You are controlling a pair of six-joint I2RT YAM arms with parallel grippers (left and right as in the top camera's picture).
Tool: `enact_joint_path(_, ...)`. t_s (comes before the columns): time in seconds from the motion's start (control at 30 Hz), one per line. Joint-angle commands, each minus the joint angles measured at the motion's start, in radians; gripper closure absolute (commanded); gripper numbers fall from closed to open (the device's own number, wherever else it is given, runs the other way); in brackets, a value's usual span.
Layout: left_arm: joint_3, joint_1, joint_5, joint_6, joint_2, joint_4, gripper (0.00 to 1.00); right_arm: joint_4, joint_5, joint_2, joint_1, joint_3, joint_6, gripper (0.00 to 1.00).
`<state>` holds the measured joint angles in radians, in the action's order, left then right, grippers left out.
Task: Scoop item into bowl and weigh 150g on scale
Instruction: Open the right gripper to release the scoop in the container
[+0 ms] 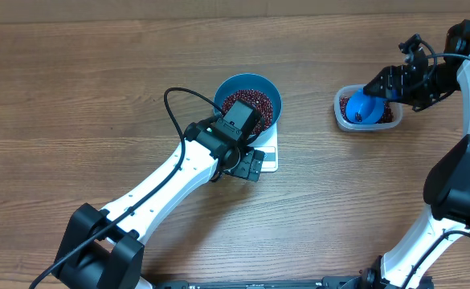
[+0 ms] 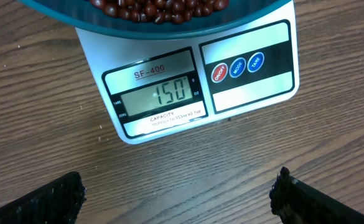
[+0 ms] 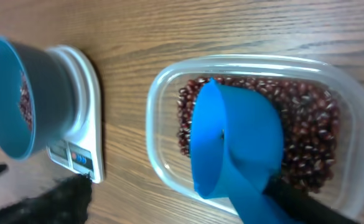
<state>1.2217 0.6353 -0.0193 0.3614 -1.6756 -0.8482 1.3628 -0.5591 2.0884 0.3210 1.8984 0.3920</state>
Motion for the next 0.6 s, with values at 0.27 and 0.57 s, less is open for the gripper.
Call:
enact_joint_path(0.27, -0.01, 0.0, -0.01, 0.009, 0.02, 0.0, 0.0, -0.127, 0.365, 0.009, 0.006, 0.032, -0.28, 0.02)
enact_joint_path(0.57, -0.01, 0.0, -0.01, 0.009, 0.02, 0.001, 0.0, -0.301, 0.417, 0.017, 0.005, 0.01, -0.344, 0.0)
